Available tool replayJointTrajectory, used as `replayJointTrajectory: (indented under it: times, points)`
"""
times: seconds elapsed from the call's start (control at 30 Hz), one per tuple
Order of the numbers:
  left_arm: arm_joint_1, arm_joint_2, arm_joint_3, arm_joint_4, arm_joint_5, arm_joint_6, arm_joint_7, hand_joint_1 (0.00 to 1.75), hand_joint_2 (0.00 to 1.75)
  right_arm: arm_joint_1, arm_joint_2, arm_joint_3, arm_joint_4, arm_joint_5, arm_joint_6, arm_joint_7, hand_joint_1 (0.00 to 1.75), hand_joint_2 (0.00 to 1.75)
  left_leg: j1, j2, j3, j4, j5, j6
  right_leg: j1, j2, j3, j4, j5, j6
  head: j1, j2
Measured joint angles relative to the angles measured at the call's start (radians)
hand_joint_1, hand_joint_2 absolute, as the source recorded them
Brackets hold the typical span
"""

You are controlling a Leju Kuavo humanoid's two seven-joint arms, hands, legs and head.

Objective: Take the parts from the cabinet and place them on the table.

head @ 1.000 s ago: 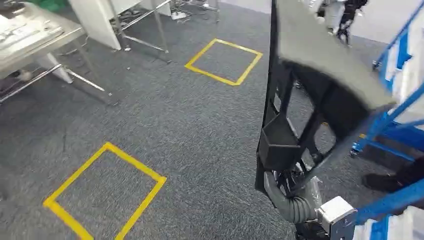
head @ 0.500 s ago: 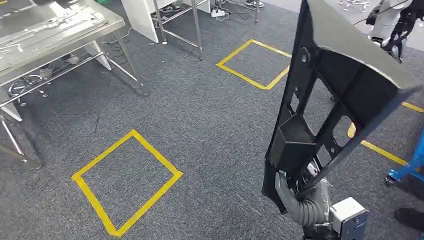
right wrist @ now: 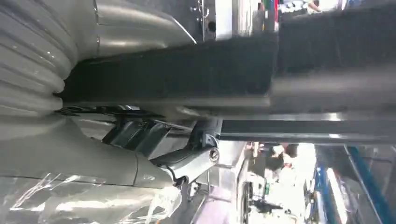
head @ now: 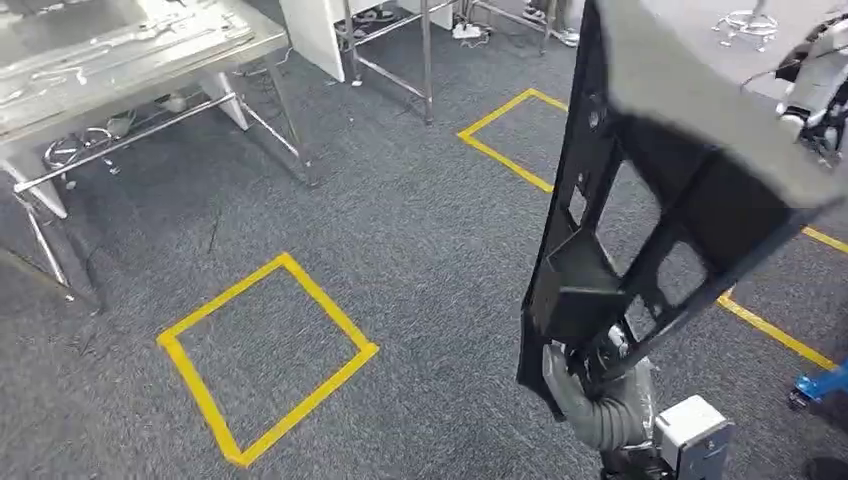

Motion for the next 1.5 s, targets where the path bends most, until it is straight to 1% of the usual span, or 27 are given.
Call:
replayJointTrajectory:
  times: [0.07,0.1,0.17,0.2,0.27,0.33,0.4,0.43,0.53,0.57,0.6,0.63,0.7,0.73,0.8,0.9,0.97,1.07,1.1,1.13,1.17,1.23,1.27,1.3,1.4,1.43,1.5]
  points:
    - [0.003,0.000,0.000,0.000,0.000,0.000,0.000,0.00,0.00,0.003,0.001,0.000,0.002,0.000,0.002,0.000,1.75,1.75,0.000,-0.006,0.008,0.003,-0.010,-0.003,-0.001,0.000,-0.055,0.059,0.008,0.007,0.000,0.000]
    - [0.003,0.000,0.000,0.000,0.001,0.000,0.000,0.00,0.00,0.002,0.001,0.000,0.003,0.000,0.002,0.000,1.75,1.75,0.002,-0.009,0.016,0.004,-0.017,-0.006,-0.003,0.000,-0.042,0.013,0.050,0.011,0.000,0.000]
    - [0.003,0.000,0.000,0.001,0.001,0.000,0.000,0.00,0.00,0.002,0.001,0.000,0.003,0.000,0.002,0.000,1.75,1.75,0.007,-0.014,0.038,0.008,-0.036,-0.017,-0.006,0.000,0.037,-0.166,0.157,0.015,0.000,0.000]
    - [0.003,0.000,0.000,0.001,0.002,0.001,0.001,0.00,0.00,0.002,0.001,0.000,0.003,0.000,0.002,0.000,1.75,1.75,0.006,-0.013,0.044,0.013,-0.049,-0.024,-0.008,0.001,0.068,-0.231,0.172,0.017,0.000,0.000]
    - [-0.001,0.001,0.000,0.002,0.003,0.003,0.003,0.00,0.00,-0.002,0.001,0.000,0.005,0.000,0.002,-0.001,1.75,1.75,-0.001,-0.013,0.035,0.021,-0.064,-0.032,-0.005,0.008,0.072,-0.234,0.152,-0.006,0.002,0.000]
    - [0.000,0.001,0.000,0.002,0.005,0.004,0.003,0.00,0.00,-0.001,0.001,0.000,0.005,0.000,0.002,-0.001,1.75,1.75,0.000,-0.014,0.037,0.019,-0.069,-0.033,0.000,0.008,0.072,-0.234,0.142,-0.019,0.001,0.000]
    - [0.000,0.002,0.000,0.003,0.005,0.005,0.003,0.00,0.00,-0.004,0.002,0.000,0.005,0.000,0.002,-0.002,1.75,1.75,0.004,-0.009,0.035,0.053,-0.090,-0.046,-0.003,0.004,0.087,-0.238,0.134,-0.031,0.000,0.000]
    - [-0.001,0.001,0.000,0.003,0.005,0.005,0.003,0.00,0.00,-0.004,0.002,-0.001,0.005,0.000,0.002,-0.002,1.75,1.75,0.009,-0.007,-0.001,0.121,-0.115,-0.054,-0.004,0.002,0.094,-0.238,0.127,-0.035,-0.002,0.000]
    - [0.000,0.001,0.000,0.003,0.008,0.005,0.003,0.00,0.00,-0.004,0.002,-0.001,0.005,0.000,0.002,-0.002,1.75,1.75,0.018,-0.004,-0.171,0.381,-0.192,-0.066,-0.001,0.002,0.113,-0.238,0.106,-0.039,-0.002,0.000]
    - [0.000,0.001,0.000,0.003,0.010,0.005,0.003,0.00,0.00,-0.003,0.002,0.000,0.005,0.000,0.003,-0.002,1.75,1.75,0.019,-0.003,-0.212,0.417,-0.182,-0.066,0.000,0.002,0.124,-0.238,0.097,-0.038,-0.002,0.000]
    - [0.001,0.001,0.000,0.003,0.011,0.005,0.004,0.00,0.00,-0.004,0.002,0.000,0.005,0.000,0.005,-0.002,1.75,1.75,0.020,-0.003,-0.220,0.394,-0.144,-0.065,0.000,0.002,0.136,-0.238,0.088,-0.038,-0.002,0.000]
    - [0.002,0.001,0.000,0.003,0.011,0.005,0.005,0.00,0.00,-0.004,0.002,0.000,0.005,0.000,0.005,-0.002,1.75,1.75,0.020,-0.003,-0.205,0.331,-0.088,-0.062,0.001,0.004,0.151,-0.238,0.078,-0.037,-0.002,0.000]
    - [0.002,0.001,0.000,0.003,0.014,0.005,0.005,0.00,0.00,-0.005,0.002,0.000,0.005,0.001,0.007,-0.002,1.75,1.75,0.019,-0.003,-0.132,0.119,0.047,-0.045,0.003,0.004,0.185,-0.240,0.054,-0.035,-0.002,0.000]
    - [0.002,0.003,0.000,0.004,0.014,0.005,0.005,0.00,0.00,-0.004,0.002,0.000,0.006,0.003,0.007,-0.002,1.75,1.75,0.014,-0.002,-0.113,0.078,0.052,-0.035,-0.004,0.005,0.191,-0.246,0.046,-0.034,-0.001,0.000]
    - [0.004,0.004,0.000,0.005,0.017,0.005,0.007,0.00,0.00,-0.009,0.002,0.000,0.007,0.008,0.010,0.001,1.75,1.75,-0.015,-0.001,-0.109,0.067,0.036,-0.022,-0.014,0.002,0.196,-0.263,0.047,-0.005,0.002,0.000]
    - [0.009,0.004,0.000,0.005,0.020,0.008,0.006,0.00,0.00,-0.002,0.002,0.002,0.007,0.013,0.016,0.008,1.75,1.75,-0.015,-0.007,-0.033,-0.016,0.040,0.009,-0.019,-0.001,0.214,-0.241,0.092,0.016,0.003,0.000]
    - [0.006,0.004,0.000,0.005,0.022,0.010,0.008,0.00,0.00,-0.005,0.002,0.003,0.009,0.019,0.018,0.008,1.75,1.75,-0.009,-0.008,0.009,-0.041,0.031,0.011,-0.015,0.001,0.158,-0.133,0.086,0.012,0.007,0.000]
    - [0.007,0.003,0.000,0.005,0.029,0.011,0.008,0.00,0.00,-0.006,0.002,0.004,0.011,0.020,0.023,0.009,1.75,1.75,-0.010,-0.014,0.040,-0.041,0.001,0.012,-0.010,0.003,0.017,0.036,-0.021,0.019,0.010,0.000]
    - [0.010,0.003,0.000,0.005,0.032,0.011,0.007,0.00,0.00,-0.005,0.002,0.006,0.013,0.019,0.024,0.009,1.75,1.75,-0.012,-0.015,0.054,-0.041,-0.011,0.012,-0.005,0.003,-0.014,0.045,-0.031,0.017,0.012,0.000]
    - [0.011,0.003,0.000,0.005,0.035,0.014,0.007,0.00,0.00,-0.006,0.002,0.007,0.015,0.018,0.026,0.009,1.75,1.75,-0.015,-0.016,0.069,-0.041,-0.022,0.011,0.000,0.004,-0.021,0.008,-0.009,0.012,0.011,0.000]
    - [0.012,0.003,0.000,0.005,0.038,0.014,0.007,0.00,0.00,-0.009,0.002,0.007,0.018,0.010,0.029,0.006,1.75,1.75,-0.017,-0.016,0.086,-0.041,-0.035,0.010,0.006,0.004,-0.008,-0.059,0.037,0.002,0.011,0.000]
    - [0.014,0.003,0.000,0.005,0.038,0.014,0.006,0.00,0.00,-0.011,0.003,0.010,0.023,-0.015,0.037,-0.005,1.75,1.75,-0.018,-0.014,0.106,-0.043,-0.062,0.006,0.023,0.003,0.035,-0.234,0.192,-0.021,0.011,0.000]
    - [0.013,0.003,0.000,0.005,0.038,0.014,0.006,0.00,0.00,-0.013,0.003,0.013,0.026,-0.021,0.040,-0.012,1.75,1.75,-0.023,-0.012,0.120,-0.035,-0.075,0.005,0.032,0.006,0.036,-0.288,0.241,-0.035,0.010,0.000]
    - [0.012,0.003,0.000,0.006,0.039,0.014,0.006,0.00,0.00,-0.014,0.007,0.015,0.029,-0.031,0.041,-0.016,1.75,1.75,-0.024,-0.013,0.115,-0.041,-0.082,0.001,0.031,0.004,0.038,-0.287,0.213,-0.036,0.013,0.000]
    - [0.010,0.005,0.000,0.006,0.041,0.016,0.006,0.00,0.00,-0.019,0.010,0.017,0.032,-0.029,0.041,-0.026,1.75,1.75,-0.025,-0.012,0.125,-0.024,-0.091,-0.006,0.025,0.002,0.049,-0.290,0.208,-0.050,0.012,0.000]
    - [0.011,0.005,0.000,0.006,0.043,0.016,0.006,0.00,0.00,-0.021,0.010,0.017,0.033,-0.020,0.040,-0.025,1.75,1.75,-0.025,-0.010,0.106,0.018,-0.090,-0.013,0.024,-0.001,0.059,-0.291,0.202,-0.054,0.011,0.000]
    - [0.008,0.005,-0.001,0.006,0.047,0.016,0.007,0.00,0.00,-0.025,0.010,0.018,0.036,0.006,0.036,-0.016,1.75,1.75,-0.009,-0.009,0.006,0.181,-0.108,-0.031,0.023,-0.004,0.072,-0.291,0.187,-0.061,0.010,0.000]
